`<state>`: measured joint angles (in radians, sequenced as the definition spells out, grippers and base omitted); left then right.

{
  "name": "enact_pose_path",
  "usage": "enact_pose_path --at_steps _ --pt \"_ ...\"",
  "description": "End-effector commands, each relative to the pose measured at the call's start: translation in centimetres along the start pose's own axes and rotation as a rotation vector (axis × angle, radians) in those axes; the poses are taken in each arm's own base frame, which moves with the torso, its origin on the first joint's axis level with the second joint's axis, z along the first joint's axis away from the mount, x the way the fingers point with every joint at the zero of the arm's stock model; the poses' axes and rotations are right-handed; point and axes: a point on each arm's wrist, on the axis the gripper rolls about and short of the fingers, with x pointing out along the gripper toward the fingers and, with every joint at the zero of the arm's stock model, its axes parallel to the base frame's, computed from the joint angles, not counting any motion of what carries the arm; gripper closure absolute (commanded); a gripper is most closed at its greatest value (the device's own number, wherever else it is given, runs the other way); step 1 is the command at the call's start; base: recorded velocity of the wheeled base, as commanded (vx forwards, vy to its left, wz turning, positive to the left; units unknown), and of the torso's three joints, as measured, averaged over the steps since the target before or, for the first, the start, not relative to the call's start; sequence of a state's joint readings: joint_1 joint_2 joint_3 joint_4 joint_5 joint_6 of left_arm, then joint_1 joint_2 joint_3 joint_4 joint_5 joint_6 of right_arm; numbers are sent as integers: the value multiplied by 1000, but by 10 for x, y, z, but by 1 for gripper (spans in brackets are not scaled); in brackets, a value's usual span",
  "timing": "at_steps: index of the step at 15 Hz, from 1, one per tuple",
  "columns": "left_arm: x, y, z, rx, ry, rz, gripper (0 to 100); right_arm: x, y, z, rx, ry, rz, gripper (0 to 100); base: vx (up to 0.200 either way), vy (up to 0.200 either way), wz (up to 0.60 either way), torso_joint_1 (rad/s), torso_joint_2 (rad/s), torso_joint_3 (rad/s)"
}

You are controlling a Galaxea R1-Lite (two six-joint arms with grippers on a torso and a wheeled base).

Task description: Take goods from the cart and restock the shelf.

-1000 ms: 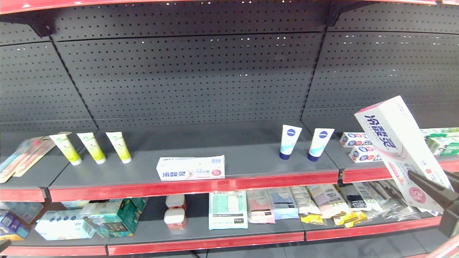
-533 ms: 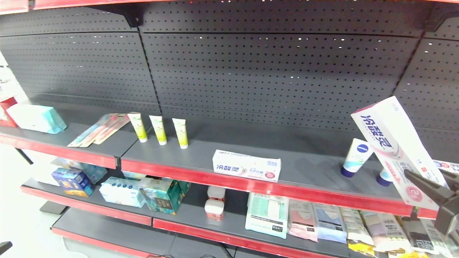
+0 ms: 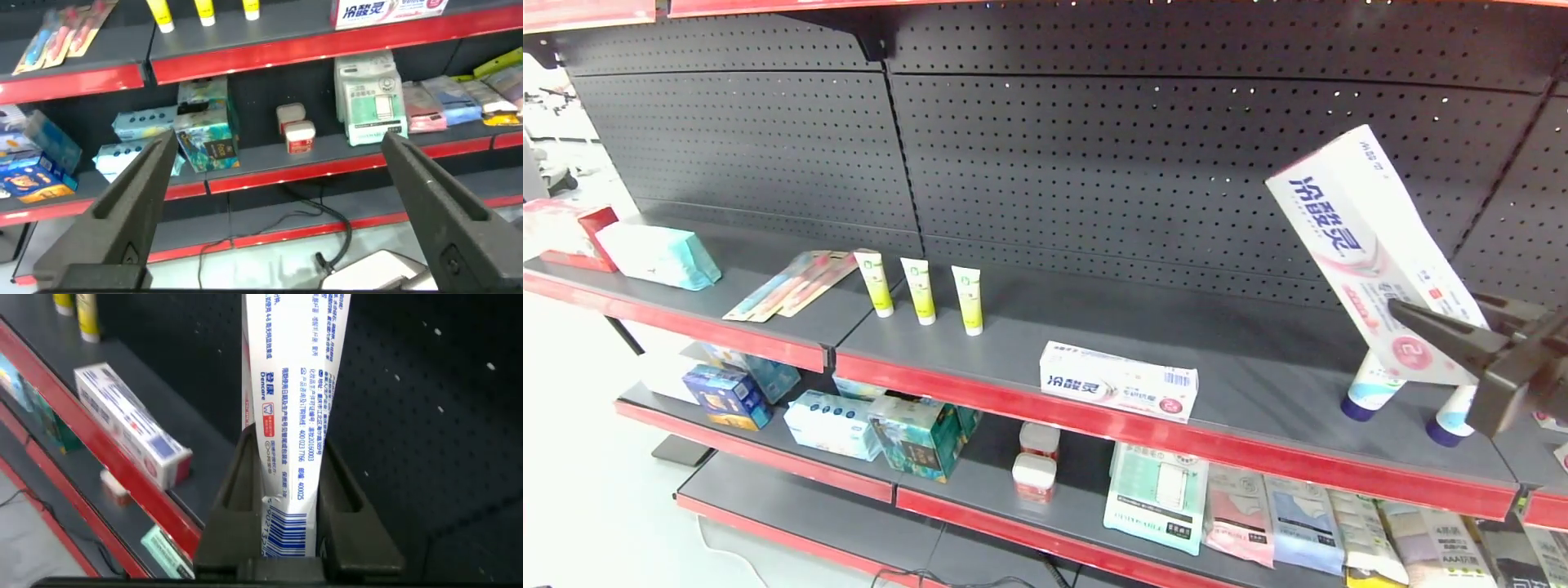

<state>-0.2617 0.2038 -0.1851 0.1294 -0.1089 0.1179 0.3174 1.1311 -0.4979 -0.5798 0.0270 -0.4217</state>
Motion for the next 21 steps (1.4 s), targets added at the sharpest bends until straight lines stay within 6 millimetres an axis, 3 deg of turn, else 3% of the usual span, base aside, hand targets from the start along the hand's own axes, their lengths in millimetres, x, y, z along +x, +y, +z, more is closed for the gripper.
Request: enact_pose_path --at_steps 1,4,6,9,12,17,21 --pt "-4 -3 -21 1 -41 35 0 48 14 11 5 19 106 100 0 0 0 0 0 0" --pt "3 -3 -31 -53 -66 39 0 74 19 30 -4 -26 128 100 0 0 0 0 0 0" --pt "6 -3 -37 -66 -77 44 0 74 18 33 -4 -32 115 100 0 0 0 0 0 0" --pt "6 -3 -40 -120 -52 71 0 72 27 18 5 13 167 100 0 0 0 0 0 0" --pt "6 -3 -40 -116 -55 64 0 78 30 18 -3 17 184 100 0 0 0 0 0 0" --pt "6 -3 -40 -113 -55 64 0 99 24 12 -4 10 253 100 0 0 0 0 0 0" --pt "6 -3 -40 -113 -55 66 0 125 10 -10 -1 51 297 100 0 0 0 0 0 0"
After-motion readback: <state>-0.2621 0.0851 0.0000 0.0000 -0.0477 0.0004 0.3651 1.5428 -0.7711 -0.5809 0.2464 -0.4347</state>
